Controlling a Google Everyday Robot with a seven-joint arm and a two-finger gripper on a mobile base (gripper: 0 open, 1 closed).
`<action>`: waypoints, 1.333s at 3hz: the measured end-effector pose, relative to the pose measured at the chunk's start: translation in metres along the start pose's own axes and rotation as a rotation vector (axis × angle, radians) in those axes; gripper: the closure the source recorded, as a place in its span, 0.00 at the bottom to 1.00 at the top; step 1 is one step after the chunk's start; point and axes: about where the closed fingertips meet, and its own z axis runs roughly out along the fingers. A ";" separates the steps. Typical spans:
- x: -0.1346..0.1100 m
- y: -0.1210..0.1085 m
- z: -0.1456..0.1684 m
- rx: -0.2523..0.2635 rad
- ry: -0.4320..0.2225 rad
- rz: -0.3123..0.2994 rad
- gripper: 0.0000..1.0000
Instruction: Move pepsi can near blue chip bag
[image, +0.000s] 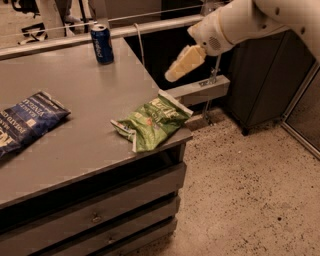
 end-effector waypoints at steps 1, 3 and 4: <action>-0.003 -0.004 0.008 0.002 -0.026 0.014 0.00; -0.005 -0.005 0.020 0.005 -0.057 0.027 0.00; -0.023 -0.024 0.065 0.012 -0.161 0.038 0.00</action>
Offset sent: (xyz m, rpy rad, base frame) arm 0.0081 0.0057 -0.0015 0.0338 -0.0028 -0.0050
